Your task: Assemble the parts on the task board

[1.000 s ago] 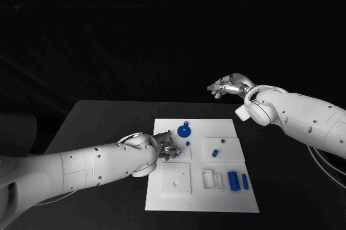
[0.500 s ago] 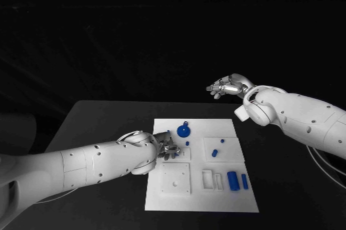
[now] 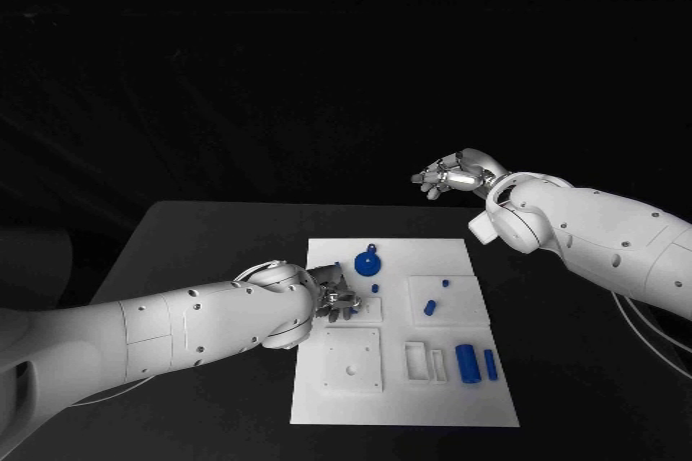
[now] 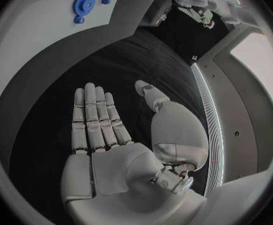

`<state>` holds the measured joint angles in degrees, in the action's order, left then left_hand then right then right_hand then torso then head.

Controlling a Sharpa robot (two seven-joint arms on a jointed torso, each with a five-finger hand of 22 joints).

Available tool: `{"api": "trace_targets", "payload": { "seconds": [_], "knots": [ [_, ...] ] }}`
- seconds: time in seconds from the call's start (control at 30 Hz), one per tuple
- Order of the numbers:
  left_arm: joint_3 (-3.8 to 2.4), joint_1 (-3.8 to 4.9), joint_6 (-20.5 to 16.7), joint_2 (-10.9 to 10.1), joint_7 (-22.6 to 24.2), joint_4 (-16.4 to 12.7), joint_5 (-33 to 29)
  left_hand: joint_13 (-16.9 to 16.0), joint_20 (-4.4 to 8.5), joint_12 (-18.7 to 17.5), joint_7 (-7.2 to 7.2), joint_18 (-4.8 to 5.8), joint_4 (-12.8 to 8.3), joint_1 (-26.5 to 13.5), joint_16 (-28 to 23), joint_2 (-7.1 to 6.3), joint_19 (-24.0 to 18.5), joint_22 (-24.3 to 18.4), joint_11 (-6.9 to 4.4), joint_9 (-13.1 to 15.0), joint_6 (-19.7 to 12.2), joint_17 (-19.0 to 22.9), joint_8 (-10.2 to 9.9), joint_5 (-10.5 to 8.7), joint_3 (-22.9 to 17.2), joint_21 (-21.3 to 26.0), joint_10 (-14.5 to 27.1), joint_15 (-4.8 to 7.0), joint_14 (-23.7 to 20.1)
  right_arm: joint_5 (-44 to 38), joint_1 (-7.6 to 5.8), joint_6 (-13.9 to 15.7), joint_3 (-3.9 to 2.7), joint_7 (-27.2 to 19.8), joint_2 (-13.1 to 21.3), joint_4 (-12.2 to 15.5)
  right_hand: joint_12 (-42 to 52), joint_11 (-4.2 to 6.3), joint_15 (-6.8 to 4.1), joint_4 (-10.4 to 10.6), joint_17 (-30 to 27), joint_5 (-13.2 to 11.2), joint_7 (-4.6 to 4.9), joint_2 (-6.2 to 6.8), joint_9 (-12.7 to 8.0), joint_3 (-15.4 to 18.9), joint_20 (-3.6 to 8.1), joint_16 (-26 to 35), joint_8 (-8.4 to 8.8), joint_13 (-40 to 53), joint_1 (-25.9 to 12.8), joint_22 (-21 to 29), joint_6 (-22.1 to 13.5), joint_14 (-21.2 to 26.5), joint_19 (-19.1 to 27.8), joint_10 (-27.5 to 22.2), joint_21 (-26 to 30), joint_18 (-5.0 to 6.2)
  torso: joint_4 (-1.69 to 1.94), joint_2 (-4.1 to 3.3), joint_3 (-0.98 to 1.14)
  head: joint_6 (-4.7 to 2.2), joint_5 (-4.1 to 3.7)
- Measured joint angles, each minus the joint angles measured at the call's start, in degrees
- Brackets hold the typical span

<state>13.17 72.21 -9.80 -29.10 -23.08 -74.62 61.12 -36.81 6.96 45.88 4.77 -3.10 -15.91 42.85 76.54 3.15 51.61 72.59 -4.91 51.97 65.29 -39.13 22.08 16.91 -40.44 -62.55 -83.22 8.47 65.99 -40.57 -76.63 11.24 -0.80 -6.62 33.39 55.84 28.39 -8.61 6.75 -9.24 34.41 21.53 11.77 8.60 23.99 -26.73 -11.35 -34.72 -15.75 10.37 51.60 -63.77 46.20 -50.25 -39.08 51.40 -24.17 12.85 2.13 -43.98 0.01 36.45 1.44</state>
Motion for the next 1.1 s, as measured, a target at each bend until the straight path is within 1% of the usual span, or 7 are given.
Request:
{"api": "trace_targets", "payload": {
  "seconds": [0.6,0.7,0.73,0.83,0.97,1.03,1.1],
  "knots": [
    [-0.08,0.00,0.64,0.00,-0.03,-0.19,-0.51,0.33,0.00,0.00,-0.18,0.00,-0.08,-0.02,-0.22,0.02,0.00,-0.01,0.00,0.00,0.25,0.26,-0.16,-0.02,0.08,0.22,0.00,-0.10,-0.10,-0.06,0.05,-0.20,0.00,0.06,0.04,0.00,0.00,0.00,-0.01,0.00,-0.05,0.00,0.00,0.00,-0.05,0.00,0.01,0.00,0.00,-0.10,0.00,0.01,0.00,0.00,-0.01,0.00,0.00,-0.01,0.02,0.03,0.00,-0.24,-0.08],
    [-0.10,0.00,0.64,0.00,-0.02,-0.10,-0.64,0.65,0.00,-0.37,-0.28,0.00,-0.08,-0.02,-0.23,0.03,0.00,-0.01,0.00,0.07,0.54,0.53,-0.16,-1.08,0.08,0.54,0.00,-0.11,-0.11,-0.06,0.07,-0.25,0.00,0.07,0.01,-0.04,0.00,0.00,-0.01,0.00,-0.05,0.00,0.00,0.00,-0.04,0.00,0.01,0.00,0.00,-0.10,0.00,0.01,0.00,-0.01,-0.01,0.00,0.00,0.00,0.01,0.03,0.00,-0.27,-0.08],
    [-0.11,0.00,0.64,0.00,0.00,-0.06,-0.70,0.87,0.00,-0.40,-0.41,0.00,-0.08,-0.02,-0.46,0.03,0.00,-0.02,0.00,0.14,0.72,0.70,-0.28,-2.06,0.08,0.67,0.00,-0.11,-0.11,-0.06,0.08,-0.27,0.00,0.08,0.00,-0.05,0.00,0.00,-0.01,0.00,-0.05,0.00,0.00,0.00,-0.04,0.00,0.01,0.00,0.00,-0.10,0.00,0.00,0.00,-0.01,-0.01,0.00,0.00,0.00,0.01,0.03,0.00,-0.28,-0.09],
    [-0.14,0.00,0.67,0.04,0.09,0.10,-0.94,1.14,0.00,-0.40,-0.42,0.00,-0.08,0.14,-0.62,0.19,0.00,-0.02,0.00,0.18,1.04,0.90,-0.44,-3.44,0.08,0.88,0.00,-0.11,-0.11,-0.07,0.12,-0.31,0.00,0.09,-0.04,-0.07,0.00,0.00,-0.01,0.00,-0.05,0.00,0.00,0.00,-0.09,0.00,0.01,0.00,0.00,-0.16,0.00,-0.04,0.00,-0.01,-0.01,0.00,0.00,0.00,0.01,0.03,0.00,-0.29,-0.09],
    [-0.18,0.00,0.75,0.09,0.15,0.27,-1.31,1.17,0.00,-0.40,-0.49,0.00,-0.09,0.14,-0.62,0.19,0.00,-0.02,0.00,0.21,1.13,0.91,-0.43,-3.67,0.08,0.88,0.00,-0.11,-0.12,-0.08,0.17,-0.35,0.00,0.10,-0.06,-0.10,0.00,0.00,-0.01,0.00,-0.05,0.00,0.00,0.00,-0.09,0.00,0.01,0.00,0.00,-0.16,0.00,-0.04,0.00,-0.01,-0.01,0.00,0.00,0.00,0.01,0.03,0.00,-0.31,-0.09],
    [-0.20,0.00,0.82,0.14,0.16,0.40,-1.50,1.25,0.00,-0.40,-0.49,0.00,-0.09,0.31,-0.62,0.02,0.00,-0.02,0.00,0.23,1.14,1.01,-0.43,-3.68,0.08,0.88,0.00,-0.11,-0.12,-0.08,0.20,-0.37,0.00,0.11,-0.08,-0.10,0.00,0.00,-0.20,0.00,-0.05,0.00,0.00,0.00,-0.09,0.00,0.01,0.00,0.00,-0.16,0.00,-0.03,0.00,0.19,-0.01,0.00,0.00,0.00,0.00,0.02,0.01,-0.36,-0.10],
    [-0.21,0.01,0.89,0.26,0.17,0.64,-1.75,1.43,0.00,-0.40,-0.49,0.00,-0.09,0.43,-0.62,-0.11,0.00,-0.06,0.21,0.23,1.14,1.16,-0.43,-4.22,0.08,1.12,0.21,-0.18,-0.19,-0.08,0.22,-0.38,0.00,0.11,-0.08,-0.11,0.00,0.00,-0.20,0.00,-0.04,0.00,0.00,0.00,-0.09,0.00,0.01,0.00,0.00,-0.17,0.00,-0.03,0.00,0.19,-0.01,0.00,0.00,-0.01,-0.02,0.02,0.02,-0.38,-0.10]
  ]
}}
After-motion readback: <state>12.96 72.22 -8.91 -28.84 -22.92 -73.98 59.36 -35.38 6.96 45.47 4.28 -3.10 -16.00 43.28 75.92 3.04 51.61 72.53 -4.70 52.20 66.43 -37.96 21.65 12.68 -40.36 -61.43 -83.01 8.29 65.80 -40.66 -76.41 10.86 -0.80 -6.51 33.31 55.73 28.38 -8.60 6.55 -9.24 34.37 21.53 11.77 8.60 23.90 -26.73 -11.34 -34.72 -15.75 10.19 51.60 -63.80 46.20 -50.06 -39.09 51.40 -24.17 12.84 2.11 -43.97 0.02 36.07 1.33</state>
